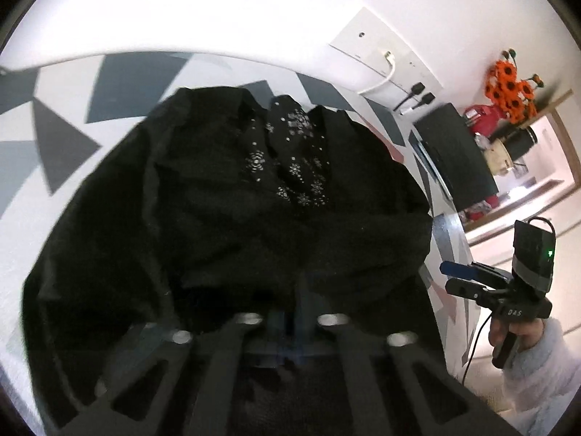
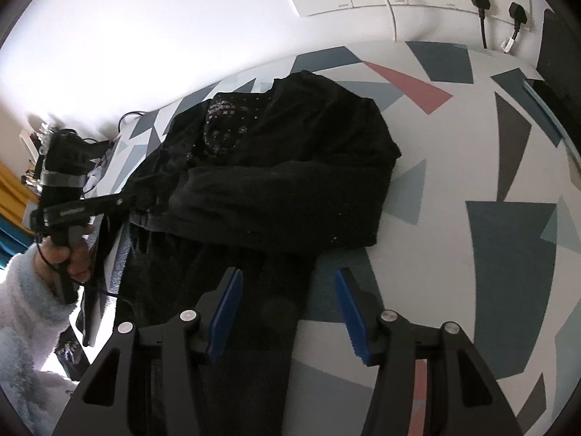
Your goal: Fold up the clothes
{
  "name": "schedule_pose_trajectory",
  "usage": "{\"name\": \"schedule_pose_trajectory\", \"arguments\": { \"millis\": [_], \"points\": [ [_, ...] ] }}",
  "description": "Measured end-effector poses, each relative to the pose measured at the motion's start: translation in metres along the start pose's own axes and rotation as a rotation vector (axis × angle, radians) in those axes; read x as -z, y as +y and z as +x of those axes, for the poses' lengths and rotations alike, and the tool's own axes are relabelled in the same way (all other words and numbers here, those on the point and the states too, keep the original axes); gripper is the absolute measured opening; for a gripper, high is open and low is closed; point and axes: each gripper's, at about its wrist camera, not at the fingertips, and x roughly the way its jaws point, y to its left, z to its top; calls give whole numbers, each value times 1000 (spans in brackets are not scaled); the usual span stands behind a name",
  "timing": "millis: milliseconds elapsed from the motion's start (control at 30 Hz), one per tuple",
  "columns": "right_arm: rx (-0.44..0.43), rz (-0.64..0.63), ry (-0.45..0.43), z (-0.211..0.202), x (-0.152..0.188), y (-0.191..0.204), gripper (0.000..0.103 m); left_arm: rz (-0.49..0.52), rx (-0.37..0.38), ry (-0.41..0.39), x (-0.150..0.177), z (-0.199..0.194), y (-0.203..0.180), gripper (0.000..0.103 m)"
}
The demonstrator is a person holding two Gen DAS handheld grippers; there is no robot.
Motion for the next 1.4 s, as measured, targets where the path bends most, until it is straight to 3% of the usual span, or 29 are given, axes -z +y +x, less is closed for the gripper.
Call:
{"name": "schedule_pose_trajectory", "arguments": {
  "millis": [233, 300, 500, 667, 800, 1067, 1167, 1267, 1300, 1333, 1367, 1400],
  "points": [
    [32, -14, -23, -9, -7, -6, 57, 89, 218, -3, 39, -38, -44, 2],
    [43, -6, -46, -15, -16, -12, 57, 93, 240, 17, 55, -38, -50, 2],
    [90, -19, -72, -19, -49, -21, 57, -29, 271, 1, 90, -49, -30, 2],
    [126, -12, -28, 1, -73, -23, 57, -25, 268, -14, 100, -61, -31, 2],
    [132, 17, -2, 16, -83, -24, 57, -67, 213, 0, 99, -41, -24, 3],
    [100, 69, 3, 21, -72, -31, 57, -204, 190, 11, 98, -3, -5, 3],
    [95, 41, -34, 10, -57, -29, 57, -187, 206, -35, 86, -20, -16, 3],
    [127, -31, -76, 0, -40, -21, 60, -140, 230, -151, 52, -69, -35, 2],
    [141, -59, -91, -3, -34, -17, 66, -117, 233, -190, 40, -85, -42, 2],
    [155, -87, -106, -5, -29, -13, 81, -91, 234, -231, 27, -102, -50, 2],
    [180, -112, -136, -9, -23, -8, 89, -52, 228, -276, 12, -121, -60, 2],
    [191, -134, -167, -12, -19, -3, 90, -9, 220, -320, -4, -140, -72, 2]
  ]
}}
